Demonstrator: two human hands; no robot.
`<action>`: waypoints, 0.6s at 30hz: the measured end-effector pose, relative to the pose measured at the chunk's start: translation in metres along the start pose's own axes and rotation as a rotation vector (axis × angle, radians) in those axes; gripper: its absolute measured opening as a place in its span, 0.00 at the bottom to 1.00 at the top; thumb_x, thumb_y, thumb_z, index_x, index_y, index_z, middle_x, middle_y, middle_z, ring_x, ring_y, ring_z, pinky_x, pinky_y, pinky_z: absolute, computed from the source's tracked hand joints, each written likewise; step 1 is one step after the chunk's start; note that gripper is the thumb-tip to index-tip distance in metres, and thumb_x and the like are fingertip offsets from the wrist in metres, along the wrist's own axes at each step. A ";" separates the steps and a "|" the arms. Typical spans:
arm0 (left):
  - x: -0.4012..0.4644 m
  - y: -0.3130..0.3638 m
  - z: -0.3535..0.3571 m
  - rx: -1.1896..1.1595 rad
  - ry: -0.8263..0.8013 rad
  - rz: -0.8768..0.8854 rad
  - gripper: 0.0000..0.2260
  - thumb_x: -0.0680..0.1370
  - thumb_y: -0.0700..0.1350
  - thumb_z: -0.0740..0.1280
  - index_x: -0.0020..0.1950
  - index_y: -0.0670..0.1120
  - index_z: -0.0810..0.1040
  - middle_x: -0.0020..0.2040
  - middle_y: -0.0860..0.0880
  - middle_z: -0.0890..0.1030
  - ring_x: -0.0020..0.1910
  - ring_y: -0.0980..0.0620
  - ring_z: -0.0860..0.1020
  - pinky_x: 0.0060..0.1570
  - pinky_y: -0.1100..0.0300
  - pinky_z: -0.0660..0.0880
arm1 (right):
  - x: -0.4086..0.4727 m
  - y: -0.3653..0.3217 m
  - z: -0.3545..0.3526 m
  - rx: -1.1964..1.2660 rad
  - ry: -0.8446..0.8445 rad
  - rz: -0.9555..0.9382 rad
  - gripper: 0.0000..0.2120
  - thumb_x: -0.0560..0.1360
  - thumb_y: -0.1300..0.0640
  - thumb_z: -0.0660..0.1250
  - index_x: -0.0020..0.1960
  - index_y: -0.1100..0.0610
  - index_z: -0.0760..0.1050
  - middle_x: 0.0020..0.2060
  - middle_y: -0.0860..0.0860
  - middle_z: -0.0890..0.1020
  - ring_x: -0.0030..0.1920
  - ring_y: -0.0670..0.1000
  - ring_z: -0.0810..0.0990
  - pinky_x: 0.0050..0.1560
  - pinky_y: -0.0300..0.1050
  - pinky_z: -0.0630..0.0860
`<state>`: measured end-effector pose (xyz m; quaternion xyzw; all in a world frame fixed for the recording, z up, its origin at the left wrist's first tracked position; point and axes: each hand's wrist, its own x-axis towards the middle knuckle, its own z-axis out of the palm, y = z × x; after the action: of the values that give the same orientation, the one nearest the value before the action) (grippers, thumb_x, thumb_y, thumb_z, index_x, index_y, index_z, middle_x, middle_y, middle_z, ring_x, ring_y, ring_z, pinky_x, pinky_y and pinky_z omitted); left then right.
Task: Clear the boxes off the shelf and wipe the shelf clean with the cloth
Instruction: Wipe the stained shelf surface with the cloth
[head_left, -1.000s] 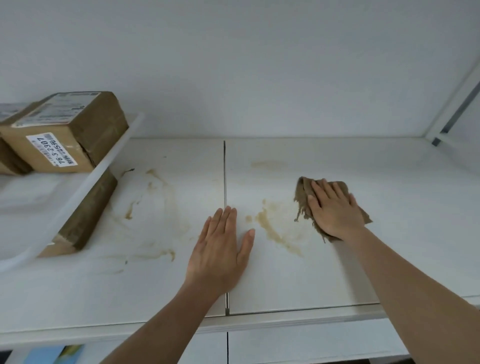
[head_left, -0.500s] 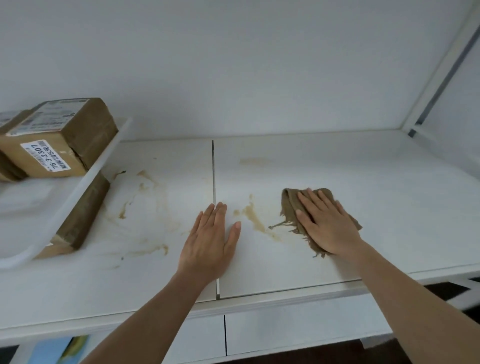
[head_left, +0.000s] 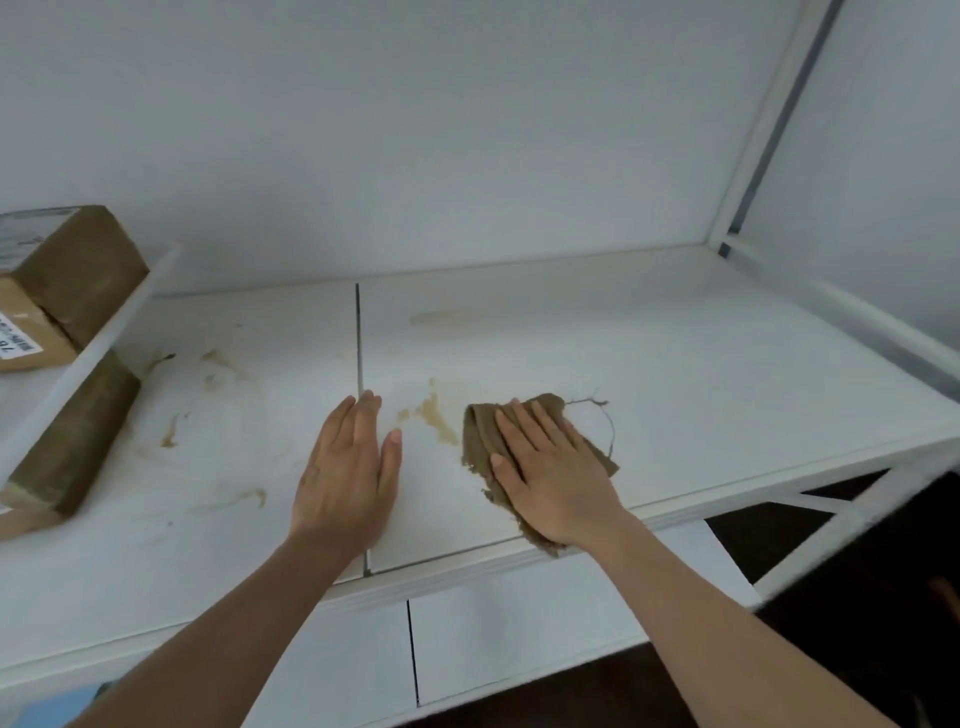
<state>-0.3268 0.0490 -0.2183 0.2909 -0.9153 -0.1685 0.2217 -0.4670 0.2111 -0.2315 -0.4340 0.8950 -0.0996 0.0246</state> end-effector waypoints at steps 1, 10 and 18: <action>-0.002 0.005 -0.001 -0.027 -0.008 0.009 0.23 0.81 0.51 0.51 0.73 0.41 0.62 0.73 0.44 0.66 0.75 0.48 0.57 0.72 0.49 0.60 | -0.004 0.011 -0.003 0.006 -0.004 0.003 0.31 0.79 0.38 0.38 0.80 0.48 0.46 0.79 0.44 0.46 0.78 0.45 0.41 0.77 0.47 0.39; -0.037 0.029 0.011 0.095 -0.060 0.241 0.27 0.81 0.56 0.47 0.69 0.38 0.69 0.69 0.42 0.71 0.72 0.44 0.65 0.73 0.50 0.59 | 0.016 0.081 -0.019 -0.024 -0.014 0.437 0.32 0.81 0.40 0.40 0.80 0.53 0.43 0.79 0.51 0.43 0.78 0.52 0.40 0.77 0.53 0.38; -0.037 0.030 0.011 0.178 -0.134 0.209 0.32 0.81 0.59 0.43 0.69 0.38 0.69 0.69 0.40 0.71 0.71 0.42 0.66 0.71 0.48 0.60 | -0.024 0.018 0.000 0.089 0.103 0.107 0.43 0.75 0.39 0.23 0.78 0.56 0.56 0.78 0.51 0.57 0.78 0.50 0.54 0.76 0.45 0.45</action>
<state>-0.3187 0.0970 -0.2258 0.2008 -0.9646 -0.0819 0.1500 -0.4659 0.2413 -0.2360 -0.3782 0.9118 -0.1602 0.0032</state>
